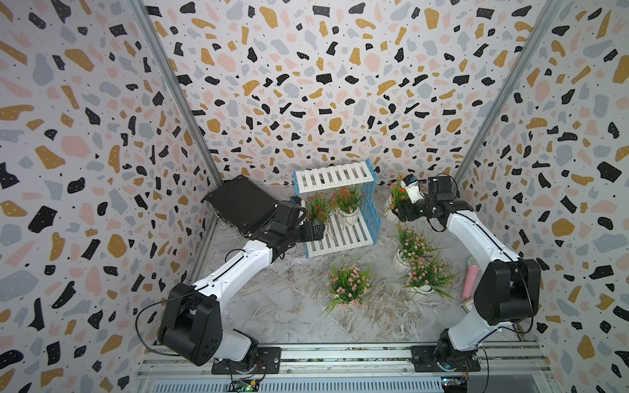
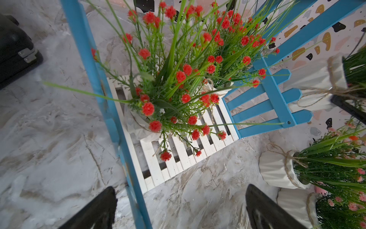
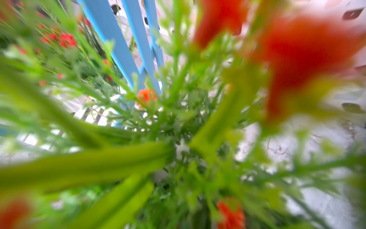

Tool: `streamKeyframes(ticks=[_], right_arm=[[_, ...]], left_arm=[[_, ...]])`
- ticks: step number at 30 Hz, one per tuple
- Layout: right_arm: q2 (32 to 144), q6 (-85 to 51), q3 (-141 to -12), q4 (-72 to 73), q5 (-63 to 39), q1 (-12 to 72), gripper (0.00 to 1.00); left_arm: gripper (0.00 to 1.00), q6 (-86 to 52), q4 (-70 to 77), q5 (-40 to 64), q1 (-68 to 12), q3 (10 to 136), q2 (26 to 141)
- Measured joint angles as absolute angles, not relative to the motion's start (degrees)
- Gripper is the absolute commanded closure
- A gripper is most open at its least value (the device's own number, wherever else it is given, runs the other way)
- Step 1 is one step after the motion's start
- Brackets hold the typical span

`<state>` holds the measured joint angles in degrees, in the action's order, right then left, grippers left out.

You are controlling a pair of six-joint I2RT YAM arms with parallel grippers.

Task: Place the baby's breath potted plants on the rack by color
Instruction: Pick up the baby's breath potted plant from the center of the board, then place the baby's breath potted plant on the rack.

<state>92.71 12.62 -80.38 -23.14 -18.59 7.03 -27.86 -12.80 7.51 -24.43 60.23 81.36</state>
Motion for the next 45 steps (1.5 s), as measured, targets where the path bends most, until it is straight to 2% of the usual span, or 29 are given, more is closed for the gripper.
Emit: streamKeyframes(ticks=[15,25,31,45], right_arm=[[88.6,13.6,-88.4,-33.0,-15.1,16.3,0.21],[88.2,14.2,-89.1,-35.0,-12.9,25.6,0.21],[92.3,13.8,-89.1,-33.9,-13.0,28.9,0.21],[105.8,11.4,-89.1,-29.0,-13.9,29.1,0.21]], left_arm=[[0.0,-27.9,-12.8,7.0,-24.4,60.2,81.4],[0.0,-27.9,-13.1,6.4,-24.4,60.2,80.6],[0.0,-27.6,-15.0,6.3,-24.4,60.4,76.3],[0.0,-26.1,-24.0,4.9,-24.6,63.4,69.6]])
